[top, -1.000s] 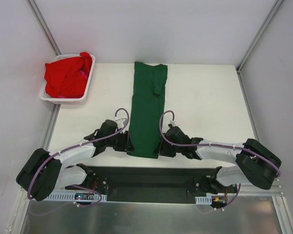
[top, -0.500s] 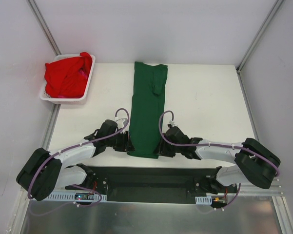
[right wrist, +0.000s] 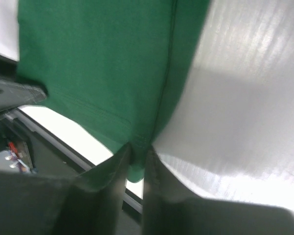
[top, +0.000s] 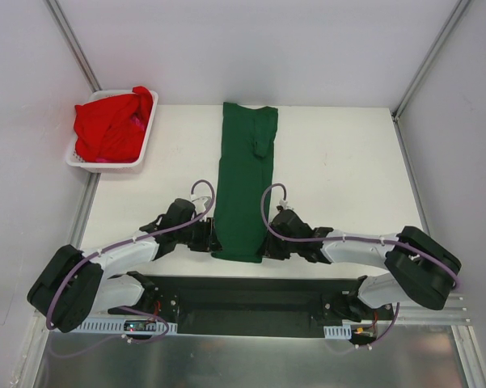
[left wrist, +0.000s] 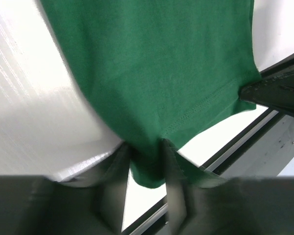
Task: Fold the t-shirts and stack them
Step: Fold the tshirt
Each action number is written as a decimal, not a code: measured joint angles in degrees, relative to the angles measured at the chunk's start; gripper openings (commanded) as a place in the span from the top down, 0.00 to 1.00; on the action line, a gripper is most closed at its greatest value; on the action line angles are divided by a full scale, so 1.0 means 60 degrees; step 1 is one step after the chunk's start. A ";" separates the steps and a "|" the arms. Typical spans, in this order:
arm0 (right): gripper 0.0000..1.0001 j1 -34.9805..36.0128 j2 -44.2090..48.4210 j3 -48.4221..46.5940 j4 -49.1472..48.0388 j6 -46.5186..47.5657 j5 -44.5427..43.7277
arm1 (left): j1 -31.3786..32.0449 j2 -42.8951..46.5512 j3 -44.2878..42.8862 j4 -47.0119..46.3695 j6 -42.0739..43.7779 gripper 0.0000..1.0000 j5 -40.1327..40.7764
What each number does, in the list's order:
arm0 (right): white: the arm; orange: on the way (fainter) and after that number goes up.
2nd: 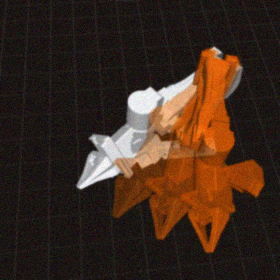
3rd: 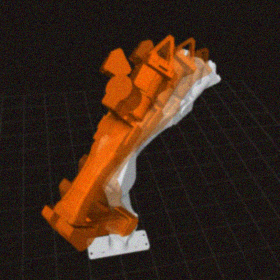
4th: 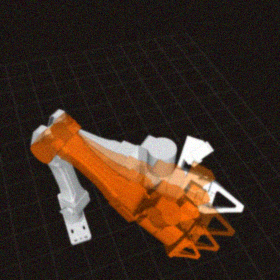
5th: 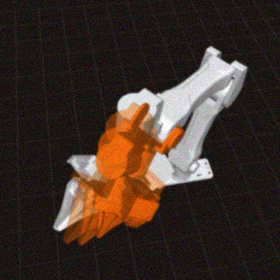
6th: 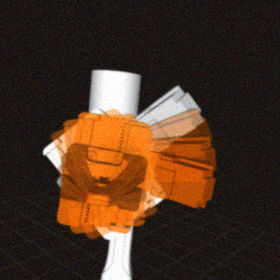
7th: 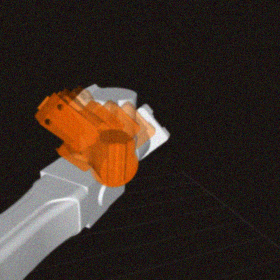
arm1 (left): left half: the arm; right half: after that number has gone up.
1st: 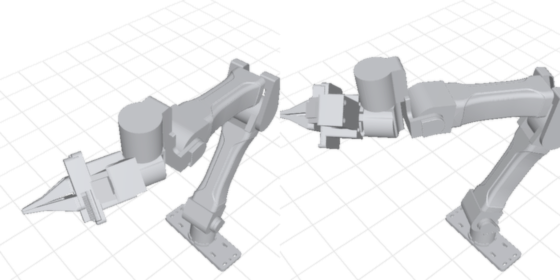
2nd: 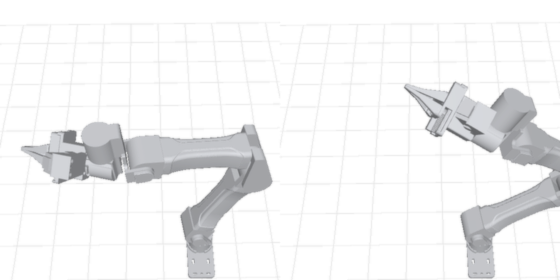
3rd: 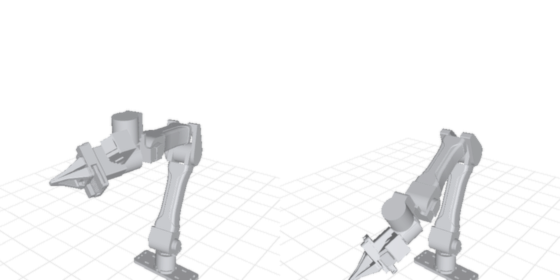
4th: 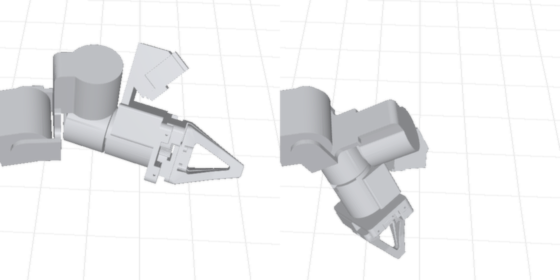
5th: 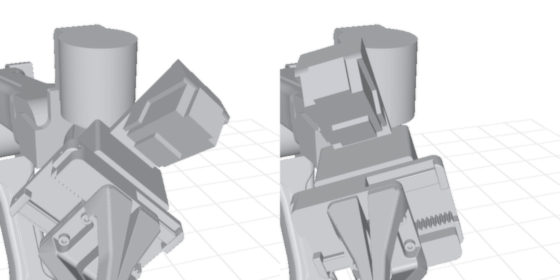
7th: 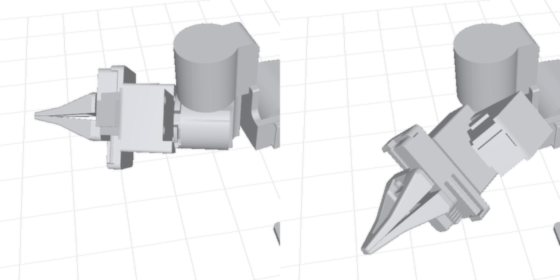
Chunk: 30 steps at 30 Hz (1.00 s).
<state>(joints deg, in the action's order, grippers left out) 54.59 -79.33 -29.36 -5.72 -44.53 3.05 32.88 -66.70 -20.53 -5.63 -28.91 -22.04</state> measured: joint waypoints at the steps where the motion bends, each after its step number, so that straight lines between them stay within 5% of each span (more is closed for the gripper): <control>1: 0.99 0.0000 -0.0029 -0.0004 0.0029 0.0000 -0.0040 | 0.0000 -0.0015 0.0000 0.0015 -0.0018 0.88 0.0000; 3: 0.99 0.0004 -0.0102 -0.0007 0.0051 -0.0018 -0.0055 | 0.0004 -0.0073 0.0000 0.0011 -0.0011 1.00 -0.0004; 13: 0.99 0.0058 -0.0120 -0.0175 0.0335 0.0073 -0.0120 | 0.0004 -0.0131 0.0000 -0.0025 -0.0018 1.00 -0.0047; 30: 0.99 0.0226 0.1188 -0.2182 0.3464 0.1534 -0.1351 | -0.0084 0.0947 -0.1377 0.0612 0.0153 1.00 -0.0539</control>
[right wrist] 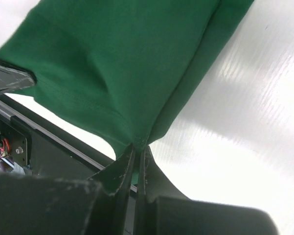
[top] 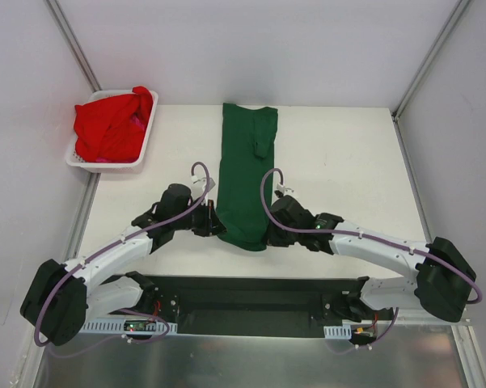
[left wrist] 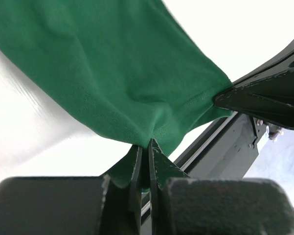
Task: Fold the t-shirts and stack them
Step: Fold the tshirt
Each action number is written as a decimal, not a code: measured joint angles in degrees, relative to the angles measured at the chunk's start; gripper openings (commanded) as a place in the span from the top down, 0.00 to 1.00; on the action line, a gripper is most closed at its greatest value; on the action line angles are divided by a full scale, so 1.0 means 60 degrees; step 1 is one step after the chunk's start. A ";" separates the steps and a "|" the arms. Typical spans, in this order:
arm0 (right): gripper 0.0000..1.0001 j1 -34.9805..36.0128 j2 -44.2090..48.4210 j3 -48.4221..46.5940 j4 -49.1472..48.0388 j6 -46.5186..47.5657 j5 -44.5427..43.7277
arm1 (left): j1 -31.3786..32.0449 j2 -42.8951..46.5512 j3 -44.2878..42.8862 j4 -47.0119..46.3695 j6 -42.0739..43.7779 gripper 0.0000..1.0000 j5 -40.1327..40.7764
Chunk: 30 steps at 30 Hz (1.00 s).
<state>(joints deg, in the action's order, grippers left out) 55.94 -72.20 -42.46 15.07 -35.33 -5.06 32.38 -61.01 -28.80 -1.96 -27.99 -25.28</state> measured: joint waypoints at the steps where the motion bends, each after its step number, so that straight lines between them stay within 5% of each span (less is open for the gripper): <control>1: 0.99 -0.0051 0.0000 -0.0051 0.0073 0.0069 -0.0025 | -0.0040 -0.0007 -0.0080 0.0018 0.0044 1.00 -0.0004; 15: 0.99 -0.2331 -0.0295 -0.0670 -0.0197 0.1049 0.0947 | -0.0896 -0.1147 -0.1257 0.0117 0.0627 1.00 -0.0350; 30: 0.99 -0.4014 -0.3242 -0.3231 -0.0401 0.2503 0.2237 | -0.1858 -0.3847 -0.3253 -0.0390 0.1246 1.00 -0.0645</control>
<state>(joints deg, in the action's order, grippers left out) 31.86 -91.66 -61.84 12.67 -20.32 8.36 21.23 -84.09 -48.31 -4.29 -20.51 -29.15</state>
